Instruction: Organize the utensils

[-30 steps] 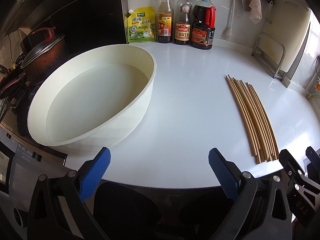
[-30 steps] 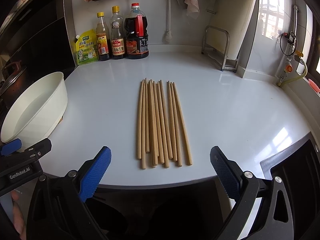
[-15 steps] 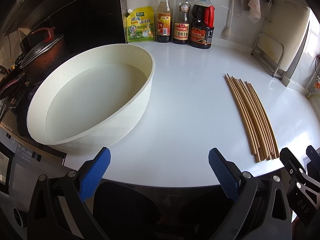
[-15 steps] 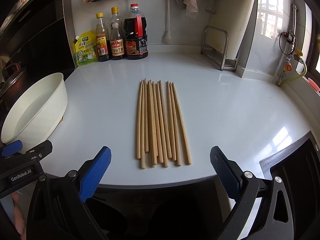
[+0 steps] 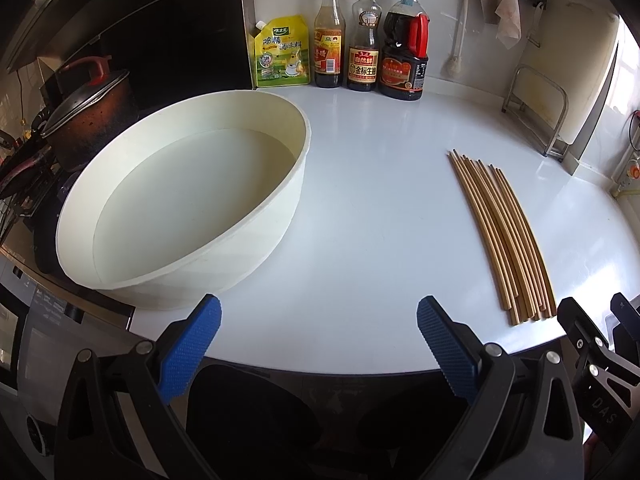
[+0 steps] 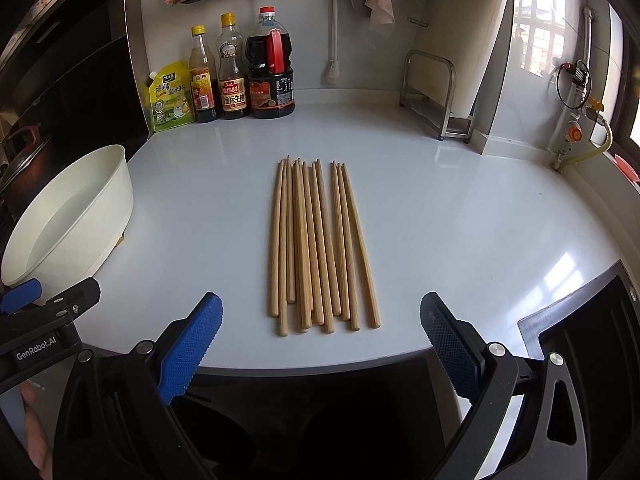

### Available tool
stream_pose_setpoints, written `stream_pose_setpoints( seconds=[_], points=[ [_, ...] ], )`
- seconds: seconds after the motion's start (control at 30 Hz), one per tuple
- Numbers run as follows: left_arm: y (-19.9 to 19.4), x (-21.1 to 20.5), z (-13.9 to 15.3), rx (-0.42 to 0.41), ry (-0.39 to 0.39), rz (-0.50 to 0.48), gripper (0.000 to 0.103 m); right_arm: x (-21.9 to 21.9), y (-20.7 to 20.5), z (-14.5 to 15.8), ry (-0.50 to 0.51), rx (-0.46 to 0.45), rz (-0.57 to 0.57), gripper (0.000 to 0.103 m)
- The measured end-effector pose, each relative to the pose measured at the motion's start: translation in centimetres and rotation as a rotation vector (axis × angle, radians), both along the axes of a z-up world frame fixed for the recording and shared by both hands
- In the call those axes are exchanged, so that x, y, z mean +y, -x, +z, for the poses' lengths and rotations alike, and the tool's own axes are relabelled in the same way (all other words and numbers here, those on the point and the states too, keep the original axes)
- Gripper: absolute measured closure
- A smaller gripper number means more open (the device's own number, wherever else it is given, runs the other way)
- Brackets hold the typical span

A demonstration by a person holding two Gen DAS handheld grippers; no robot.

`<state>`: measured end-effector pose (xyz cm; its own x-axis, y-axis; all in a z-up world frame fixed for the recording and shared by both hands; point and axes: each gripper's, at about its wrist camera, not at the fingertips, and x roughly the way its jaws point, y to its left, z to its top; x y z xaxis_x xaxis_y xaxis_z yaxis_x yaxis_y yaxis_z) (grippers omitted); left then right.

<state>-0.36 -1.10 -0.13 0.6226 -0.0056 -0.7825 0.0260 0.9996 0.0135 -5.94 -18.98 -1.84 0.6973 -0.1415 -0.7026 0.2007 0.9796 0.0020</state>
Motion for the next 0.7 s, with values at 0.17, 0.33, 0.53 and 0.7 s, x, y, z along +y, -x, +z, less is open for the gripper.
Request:
stream_pose_setpoints(
  seconds=[0.17,0.33,0.53,0.7],
  points=[
    [0.06,-0.01,0.03,0.003,0.0,-0.003,0.006,0.03,0.0,-0.03,-0.001,0.001,0.0,0.008],
    [0.09,0.0,0.02,0.003,0.0,-0.004,0.006,0.09,0.04,-0.1,0.0,0.002,0.0,0.008],
    [0.09,-0.01,0.01,0.004,0.0,-0.004,0.006,0.09,0.03,-0.12,-0.001,0.002,0.0,0.008],
    [0.12,-0.11,-0.03,0.007,0.003,-0.006,0.006,0.13,0.09,-0.21,-0.002,0.003,0.001,0.008]
  ],
)
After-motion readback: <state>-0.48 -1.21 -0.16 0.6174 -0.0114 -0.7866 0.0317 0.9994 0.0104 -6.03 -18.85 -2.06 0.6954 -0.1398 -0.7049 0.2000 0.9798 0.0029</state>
